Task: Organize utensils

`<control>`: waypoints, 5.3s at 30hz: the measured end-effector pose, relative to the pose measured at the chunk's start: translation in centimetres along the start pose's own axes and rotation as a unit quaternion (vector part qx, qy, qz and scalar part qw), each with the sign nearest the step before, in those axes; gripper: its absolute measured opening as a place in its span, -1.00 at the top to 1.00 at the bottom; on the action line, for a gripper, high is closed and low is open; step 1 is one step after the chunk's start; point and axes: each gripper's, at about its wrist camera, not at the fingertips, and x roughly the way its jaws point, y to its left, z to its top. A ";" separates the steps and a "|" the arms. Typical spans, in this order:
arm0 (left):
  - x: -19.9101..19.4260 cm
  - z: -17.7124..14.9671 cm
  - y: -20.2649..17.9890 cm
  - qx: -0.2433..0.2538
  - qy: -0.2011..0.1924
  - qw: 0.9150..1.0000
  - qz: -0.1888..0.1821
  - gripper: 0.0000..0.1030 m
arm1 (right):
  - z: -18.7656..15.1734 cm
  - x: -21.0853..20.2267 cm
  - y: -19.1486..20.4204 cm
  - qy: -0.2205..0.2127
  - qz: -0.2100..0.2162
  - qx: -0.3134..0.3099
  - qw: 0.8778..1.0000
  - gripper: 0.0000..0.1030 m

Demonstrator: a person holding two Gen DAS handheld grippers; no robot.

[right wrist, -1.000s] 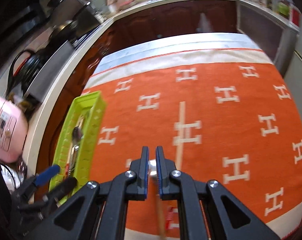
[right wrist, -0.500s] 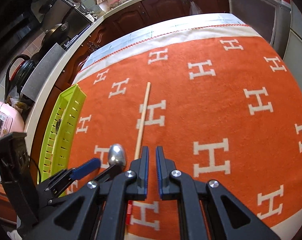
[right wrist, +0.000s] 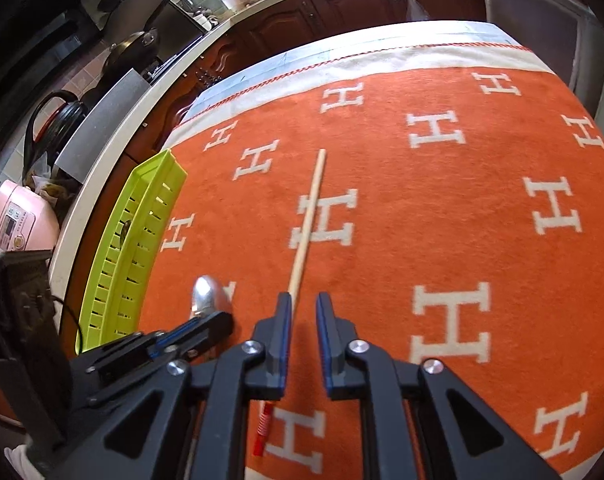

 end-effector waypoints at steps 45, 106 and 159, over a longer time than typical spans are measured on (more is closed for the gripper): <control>-10.6 0.8 14.7 -0.053 -0.089 0.989 0.109 0.63 | 3.4 2.8 16.8 0.015 0.092 -0.041 0.995 0.89; -14.2 1.9 3.8 -0.001 -0.073 0.991 0.108 -0.98 | -1.6 -9.2 12.7 -0.099 -0.073 -0.109 0.986 0.22; -12.4 3.1 -2.7 0.000 -0.060 0.987 0.152 -0.98 | -2.4 -13.1 7.4 -0.146 -0.115 -0.073 0.980 0.21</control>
